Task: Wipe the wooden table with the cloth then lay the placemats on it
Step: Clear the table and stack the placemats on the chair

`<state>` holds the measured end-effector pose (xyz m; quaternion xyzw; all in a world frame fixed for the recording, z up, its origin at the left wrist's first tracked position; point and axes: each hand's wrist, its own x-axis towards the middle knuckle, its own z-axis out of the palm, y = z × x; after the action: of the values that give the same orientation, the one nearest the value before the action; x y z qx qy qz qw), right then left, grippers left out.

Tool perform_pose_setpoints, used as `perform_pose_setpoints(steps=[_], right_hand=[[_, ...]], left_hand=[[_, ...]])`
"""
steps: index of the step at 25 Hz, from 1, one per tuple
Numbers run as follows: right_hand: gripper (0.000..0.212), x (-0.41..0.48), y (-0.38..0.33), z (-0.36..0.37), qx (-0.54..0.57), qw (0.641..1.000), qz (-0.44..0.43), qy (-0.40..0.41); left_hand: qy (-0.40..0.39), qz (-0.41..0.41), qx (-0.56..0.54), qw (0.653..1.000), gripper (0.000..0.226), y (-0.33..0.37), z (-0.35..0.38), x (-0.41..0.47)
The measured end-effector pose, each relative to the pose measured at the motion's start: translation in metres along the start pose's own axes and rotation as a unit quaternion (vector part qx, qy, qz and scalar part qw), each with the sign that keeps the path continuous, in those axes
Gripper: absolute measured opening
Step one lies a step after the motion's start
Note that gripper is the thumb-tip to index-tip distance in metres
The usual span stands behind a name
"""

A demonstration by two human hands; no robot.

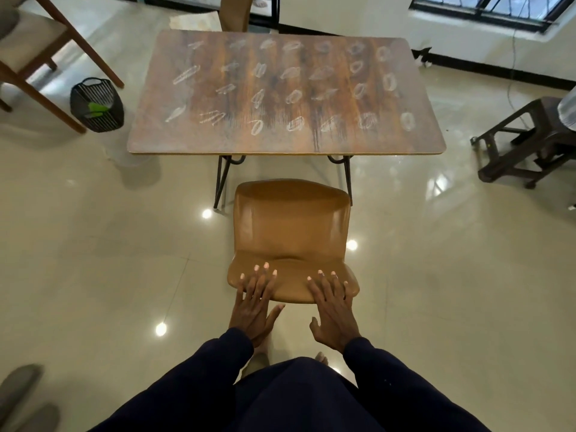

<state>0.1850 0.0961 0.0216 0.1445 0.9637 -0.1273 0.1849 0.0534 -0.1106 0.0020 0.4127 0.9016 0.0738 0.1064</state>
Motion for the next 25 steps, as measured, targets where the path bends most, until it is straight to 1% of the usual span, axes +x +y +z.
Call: perform_pose_setpoints(steps=[6,10,14,17,22,25], right_hand=[[0.113,-0.019,0.027,0.002,-0.035,0.998,-0.041,0.012],[0.117,-0.025,0.027,0.004,-0.056,0.997,-0.051,0.013],[0.121,-0.030,0.018,0.008,-0.058,0.997,-0.048,0.015],[0.123,-0.037,0.009,0.017,-0.053,0.998,-0.038,0.020],[0.121,-0.051,-0.016,0.030,-0.030,0.999,-0.018,0.027],[0.121,-0.052,-0.018,0.031,-0.026,0.999,-0.013,0.029]], left_hand=[[0.007,-0.050,0.006,0.999,0.074,0.046,0.015,-0.028],[0.003,-0.065,0.010,0.998,0.074,0.048,0.017,-0.034],[0.004,-0.050,0.005,0.999,0.073,0.039,0.016,-0.039],[0.006,-0.023,0.007,1.000,0.072,0.029,0.016,-0.047],[-0.018,0.005,0.010,1.000,0.072,0.010,0.013,-0.056],[-0.028,0.014,0.003,1.000,0.072,0.011,0.009,-0.057]])
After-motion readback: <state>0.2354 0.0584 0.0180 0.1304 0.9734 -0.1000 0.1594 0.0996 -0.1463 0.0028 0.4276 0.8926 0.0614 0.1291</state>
